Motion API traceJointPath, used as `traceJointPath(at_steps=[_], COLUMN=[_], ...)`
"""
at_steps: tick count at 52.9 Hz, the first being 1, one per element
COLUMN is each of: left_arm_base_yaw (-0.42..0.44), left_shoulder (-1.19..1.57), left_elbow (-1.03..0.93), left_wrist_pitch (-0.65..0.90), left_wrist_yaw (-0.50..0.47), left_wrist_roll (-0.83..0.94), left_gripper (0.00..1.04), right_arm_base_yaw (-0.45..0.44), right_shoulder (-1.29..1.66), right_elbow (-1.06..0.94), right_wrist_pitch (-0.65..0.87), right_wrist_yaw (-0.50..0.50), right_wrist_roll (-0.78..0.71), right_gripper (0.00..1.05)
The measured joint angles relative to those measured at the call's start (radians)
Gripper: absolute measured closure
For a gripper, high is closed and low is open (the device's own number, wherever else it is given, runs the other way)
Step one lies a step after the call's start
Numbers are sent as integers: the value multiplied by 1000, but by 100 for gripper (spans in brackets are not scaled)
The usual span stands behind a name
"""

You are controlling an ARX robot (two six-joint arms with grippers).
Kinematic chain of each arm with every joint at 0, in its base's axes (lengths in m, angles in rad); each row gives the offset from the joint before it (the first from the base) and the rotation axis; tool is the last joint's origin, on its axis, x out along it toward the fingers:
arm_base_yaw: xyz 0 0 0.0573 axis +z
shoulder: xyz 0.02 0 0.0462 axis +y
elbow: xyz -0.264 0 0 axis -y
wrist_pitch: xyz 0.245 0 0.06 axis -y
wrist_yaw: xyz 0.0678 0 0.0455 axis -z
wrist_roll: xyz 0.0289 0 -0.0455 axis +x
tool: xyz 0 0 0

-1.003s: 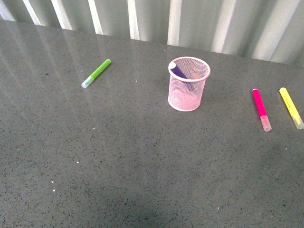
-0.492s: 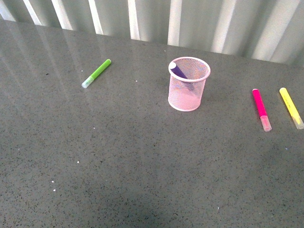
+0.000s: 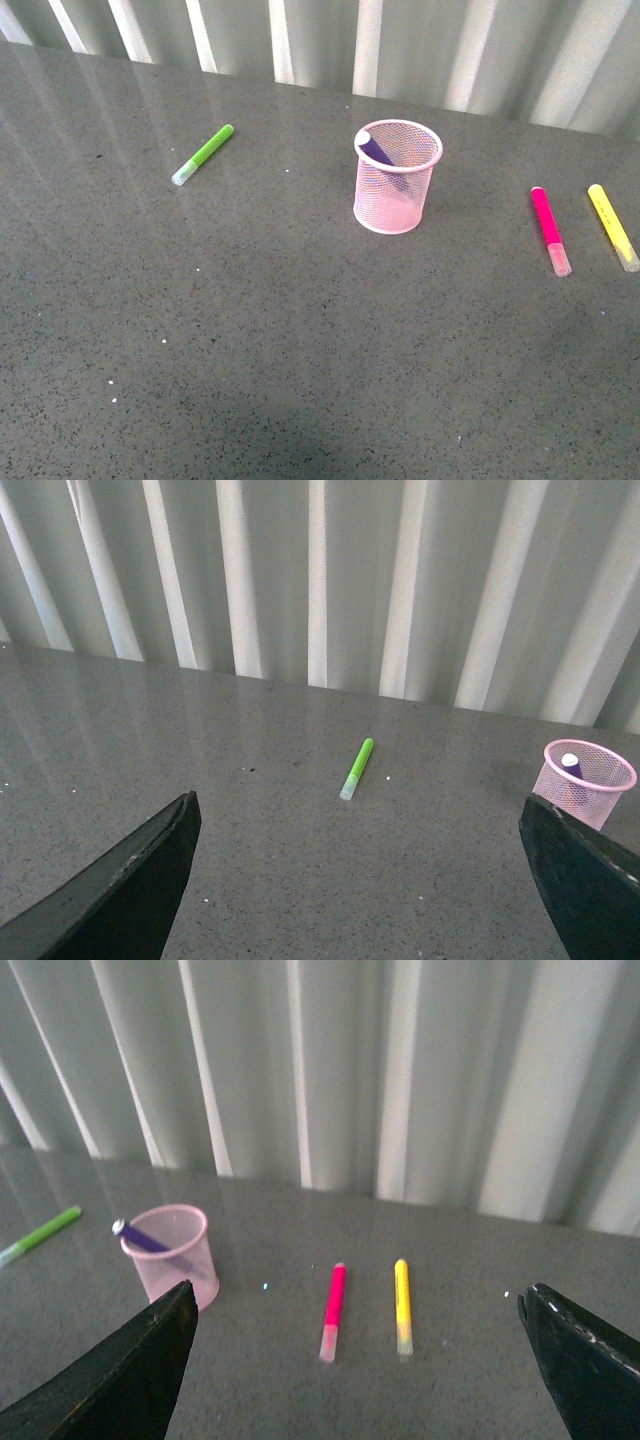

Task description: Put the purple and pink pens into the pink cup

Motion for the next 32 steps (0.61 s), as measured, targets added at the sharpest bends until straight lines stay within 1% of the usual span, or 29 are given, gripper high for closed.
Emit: traceJointPath(at_steps=[3,10,13,16,19,22,23,26,32], left_arm_base_yaw=[0,0,0,0,0,0,0,0,0], left_shoulder=[0,0,0,0,0,0,0,0,0], left_elbow=[0,0,0,0,0,0,0,0,0], left_wrist_pitch=[0,0,0,0,0,0,0,0,-1], left_wrist_yaw=[0,0,0,0,0,0,0,0,0], left_wrist_roll=[0,0,0,0,0,0,0,0,0], left_gripper=[7,7,7,7,7,7,7,7,7], right_arm_base_yaw=[-23,-112,-150,-163,-167,-161,-155,-143,-118], right_shoulder=[105,409,584,739,893,1078,1171,1312,1536], right_elbow=[24,130,224,323,437,571,641,752,961], right_wrist_pitch=[46,290,402,452,442,423,395,335,150], right_wrist_yaw=[-30,-75,-97,-91,-77,-30,-2,38,48], right_wrist_roll=[-5,4,29,45,69,78,87,103,167], right_gripper=[7,7,7,7,7,7,7,7,7])
